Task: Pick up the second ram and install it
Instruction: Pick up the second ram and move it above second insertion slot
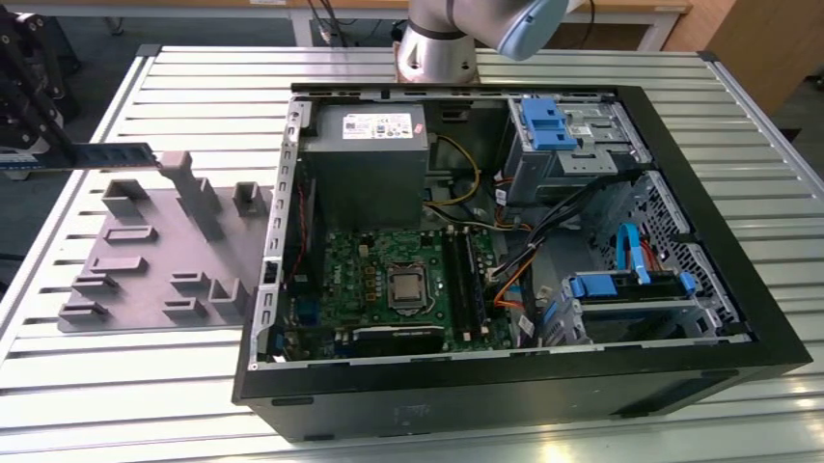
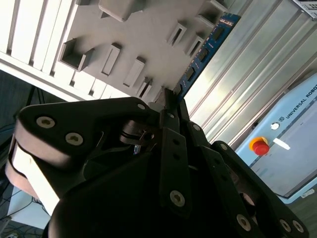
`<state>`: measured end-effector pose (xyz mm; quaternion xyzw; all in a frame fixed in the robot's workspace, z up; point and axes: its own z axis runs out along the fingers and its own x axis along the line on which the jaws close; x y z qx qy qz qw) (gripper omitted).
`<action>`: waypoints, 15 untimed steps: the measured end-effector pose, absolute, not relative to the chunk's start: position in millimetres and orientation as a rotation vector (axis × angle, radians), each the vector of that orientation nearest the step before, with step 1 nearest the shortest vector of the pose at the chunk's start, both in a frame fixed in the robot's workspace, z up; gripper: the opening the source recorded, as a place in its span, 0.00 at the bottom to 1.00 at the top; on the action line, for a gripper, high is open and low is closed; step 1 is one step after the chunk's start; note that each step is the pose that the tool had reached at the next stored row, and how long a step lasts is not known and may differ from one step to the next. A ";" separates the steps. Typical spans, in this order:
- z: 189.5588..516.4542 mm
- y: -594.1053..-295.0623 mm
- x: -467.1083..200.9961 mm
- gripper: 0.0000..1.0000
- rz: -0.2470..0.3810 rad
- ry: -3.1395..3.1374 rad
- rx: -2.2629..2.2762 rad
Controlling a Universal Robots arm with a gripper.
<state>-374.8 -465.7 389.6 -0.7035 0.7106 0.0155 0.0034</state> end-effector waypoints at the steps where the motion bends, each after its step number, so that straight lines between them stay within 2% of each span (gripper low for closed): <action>1: 389.6 -465.6 -374.0 0.14 0.049 2.228 -2.205; 15: 388.7 -465.7 -367.9 0.14 0.048 2.227 -2.205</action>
